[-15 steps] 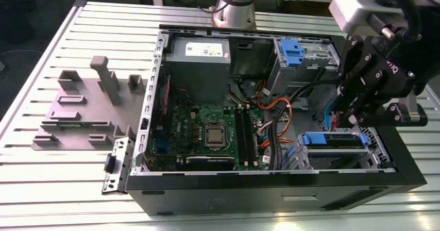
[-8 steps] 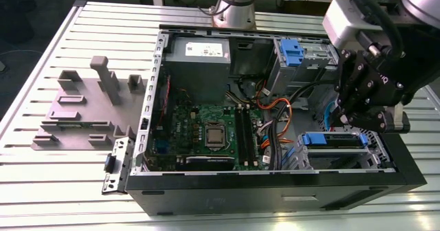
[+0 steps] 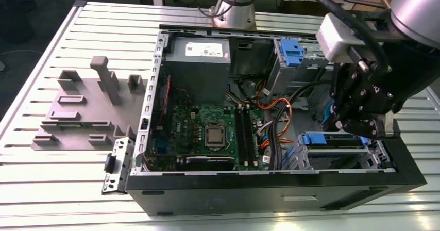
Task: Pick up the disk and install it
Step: 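Insert the disk into the insertion slot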
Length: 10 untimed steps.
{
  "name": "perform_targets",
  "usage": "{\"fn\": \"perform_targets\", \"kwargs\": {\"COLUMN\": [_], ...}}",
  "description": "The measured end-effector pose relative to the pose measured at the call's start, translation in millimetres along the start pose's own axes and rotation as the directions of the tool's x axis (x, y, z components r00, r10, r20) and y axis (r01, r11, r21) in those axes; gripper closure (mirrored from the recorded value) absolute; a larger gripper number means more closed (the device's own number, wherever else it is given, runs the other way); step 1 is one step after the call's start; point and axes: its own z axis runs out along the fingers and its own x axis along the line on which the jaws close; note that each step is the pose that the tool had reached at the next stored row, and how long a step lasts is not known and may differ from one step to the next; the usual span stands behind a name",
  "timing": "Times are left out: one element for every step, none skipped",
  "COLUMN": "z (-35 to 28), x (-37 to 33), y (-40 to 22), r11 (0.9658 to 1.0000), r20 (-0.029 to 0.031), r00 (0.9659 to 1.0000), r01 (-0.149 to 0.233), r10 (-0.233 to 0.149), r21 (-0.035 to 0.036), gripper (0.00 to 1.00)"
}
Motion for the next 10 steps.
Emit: {"fn": "perform_targets", "kwargs": {"z": [1.8, 3.6, 5.4, 7.2, 9.2, 10.8, 12.3, 13.6, 14.6, 15.4], "x": [0.0, 0.1, 0.1, 0.1, 0.1, 0.2, 0.2, 0.2, 0.2, 0.2], "y": [0.0, -0.1, -0.1, -0.2, -0.2, -0.2, -0.2, -0.2, -0.3, -0.2], "r11": [1.0, 1.0, 1.0, 1.0, 1.0, 1.0, 1.0, 1.0, 1.0, 1.0], "r20": [-0.0001, 0.0, 0.0, 0.0, 0.0001, 0.0, 0.0001, 0.0, 0.0, 0.0], "r00": [1.0, 1.0, 1.0, 1.0, 1.0, 1.0, 1.0, 1.0, 1.0, 1.0], "r01": [0.0, 0.0, 0.0, 0.0, 0.0, 0.0, 0.0, 0.0, 0.0, 0.0], "r10": [0.0, 0.0, 0.0, 0.0, 0.0, 0.0, 0.0, 0.0, 0.0, 0.0], "r21": [0.0, 0.0, 0.0, 0.0, 0.0, 0.0, 0.0, 0.0, 0.0, 0.0], "gripper": [0.89, 0.89, 0.89, 0.89, 0.89, 0.89, 0.89, 0.89, 0.89, 0.89]}}
